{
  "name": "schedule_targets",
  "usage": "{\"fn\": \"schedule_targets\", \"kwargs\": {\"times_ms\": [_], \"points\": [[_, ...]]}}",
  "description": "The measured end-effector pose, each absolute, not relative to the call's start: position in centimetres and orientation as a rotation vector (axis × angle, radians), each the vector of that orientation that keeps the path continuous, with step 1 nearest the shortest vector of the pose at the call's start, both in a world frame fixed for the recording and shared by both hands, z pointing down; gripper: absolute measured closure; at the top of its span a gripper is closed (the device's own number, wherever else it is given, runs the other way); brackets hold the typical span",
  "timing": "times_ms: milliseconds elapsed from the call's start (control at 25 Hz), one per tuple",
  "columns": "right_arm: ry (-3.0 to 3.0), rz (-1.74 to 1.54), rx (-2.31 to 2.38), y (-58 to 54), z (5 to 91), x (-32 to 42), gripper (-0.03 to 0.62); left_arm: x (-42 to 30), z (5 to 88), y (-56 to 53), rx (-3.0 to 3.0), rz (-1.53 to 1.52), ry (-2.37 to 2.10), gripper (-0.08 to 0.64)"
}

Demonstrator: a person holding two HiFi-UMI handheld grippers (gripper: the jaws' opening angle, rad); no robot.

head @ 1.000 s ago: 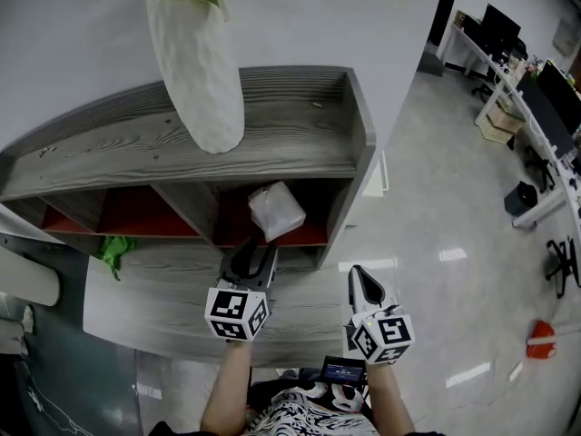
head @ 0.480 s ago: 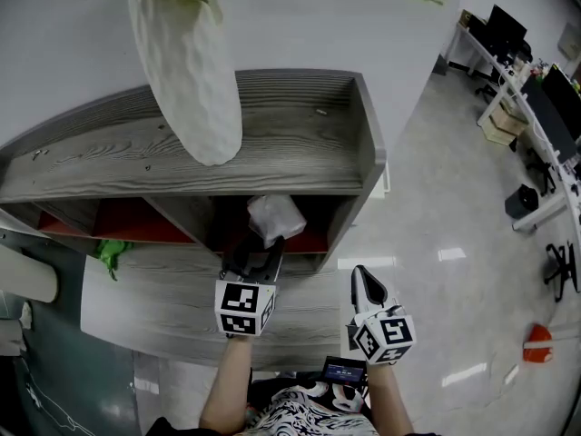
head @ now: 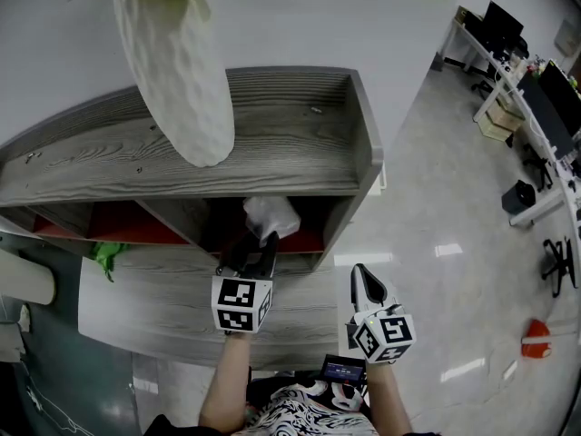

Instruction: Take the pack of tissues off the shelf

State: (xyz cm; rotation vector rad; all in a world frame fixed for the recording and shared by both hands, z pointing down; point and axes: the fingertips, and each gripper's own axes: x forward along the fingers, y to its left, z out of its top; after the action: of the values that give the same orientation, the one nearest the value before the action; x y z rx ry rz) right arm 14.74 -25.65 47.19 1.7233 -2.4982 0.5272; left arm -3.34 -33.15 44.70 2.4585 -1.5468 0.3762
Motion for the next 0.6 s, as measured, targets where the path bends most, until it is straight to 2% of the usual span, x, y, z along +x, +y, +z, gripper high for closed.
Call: {"fn": "schedule_targets", "kwargs": {"times_ms": [600], "points": [[-2.519, 0.534, 1.727, -25.06, 46.80, 14.60, 0.589, -2.98, 44.28, -32.29, 2.512, 0.354, -1.527, 0.494]]}}
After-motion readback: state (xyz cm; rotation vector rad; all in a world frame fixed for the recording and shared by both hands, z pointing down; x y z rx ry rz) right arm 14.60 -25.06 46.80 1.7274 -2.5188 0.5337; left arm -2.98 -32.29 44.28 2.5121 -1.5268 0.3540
